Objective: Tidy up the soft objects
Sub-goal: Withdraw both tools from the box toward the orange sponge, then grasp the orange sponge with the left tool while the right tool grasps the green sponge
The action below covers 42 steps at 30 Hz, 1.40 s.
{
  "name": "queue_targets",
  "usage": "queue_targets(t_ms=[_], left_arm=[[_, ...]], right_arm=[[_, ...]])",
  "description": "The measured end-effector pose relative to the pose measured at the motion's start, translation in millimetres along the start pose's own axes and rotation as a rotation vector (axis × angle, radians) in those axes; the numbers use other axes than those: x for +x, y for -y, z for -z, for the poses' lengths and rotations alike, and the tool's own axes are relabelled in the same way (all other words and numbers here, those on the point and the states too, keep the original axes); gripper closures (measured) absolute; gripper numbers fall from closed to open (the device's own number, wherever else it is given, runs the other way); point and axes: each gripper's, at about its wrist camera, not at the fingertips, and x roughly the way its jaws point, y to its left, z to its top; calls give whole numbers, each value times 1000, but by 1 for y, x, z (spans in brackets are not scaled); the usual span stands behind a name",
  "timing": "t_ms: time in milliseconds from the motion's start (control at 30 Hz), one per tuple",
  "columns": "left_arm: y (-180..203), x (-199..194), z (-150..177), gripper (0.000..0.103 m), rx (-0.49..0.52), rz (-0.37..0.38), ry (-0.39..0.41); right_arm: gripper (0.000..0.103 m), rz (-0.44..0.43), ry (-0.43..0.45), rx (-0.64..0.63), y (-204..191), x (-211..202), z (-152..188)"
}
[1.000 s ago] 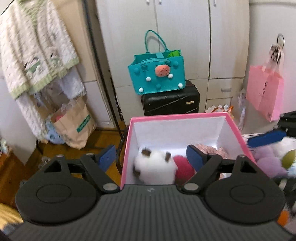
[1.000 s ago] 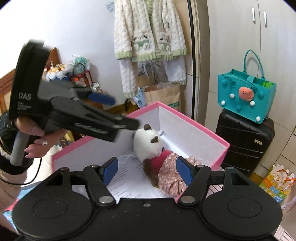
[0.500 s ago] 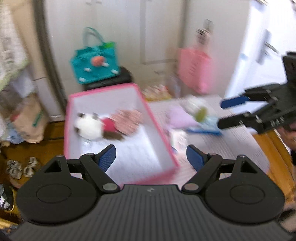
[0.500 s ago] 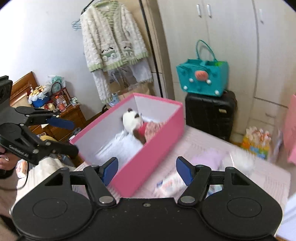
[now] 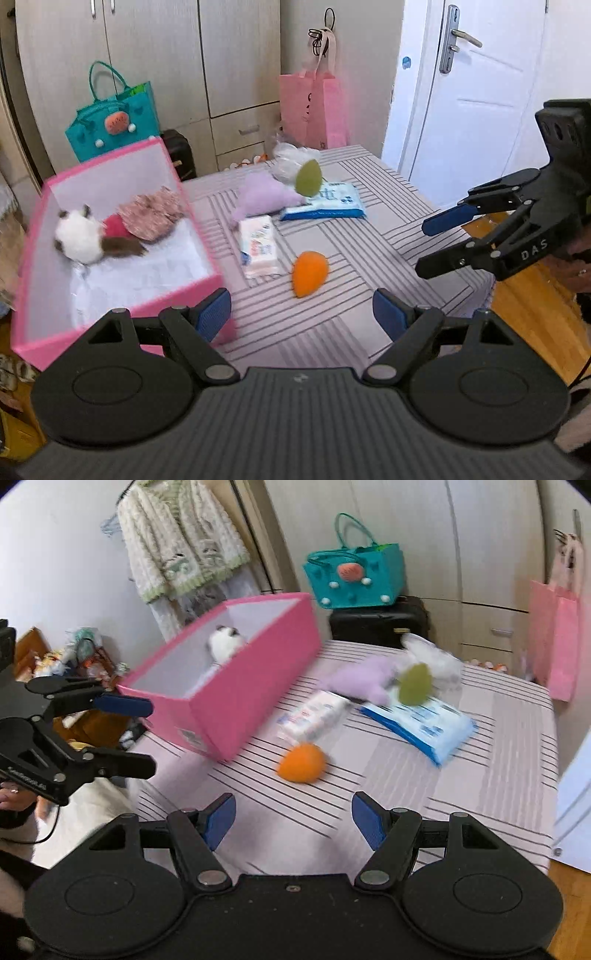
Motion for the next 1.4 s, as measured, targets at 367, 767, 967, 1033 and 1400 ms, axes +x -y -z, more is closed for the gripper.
queue_targets(t_ms=[367,767,967,1033,1400], left_arm=[[27,56,14,19,-95,-88,141],[37,124,13,23,-41,-195,107],[34,139,15,45,-19,-196,77],[35,142,15,46,-7,-194,68],[32,150,14,52,-18,-159,72]], right_arm=[[29,72,185,-43,54,13,16],[30,99,199,-29,93,65,-22],[30,100,182,50,105,85,-47],[31,92,178,66,106,94,-54],[46,67,183,196,124,125,-68]])
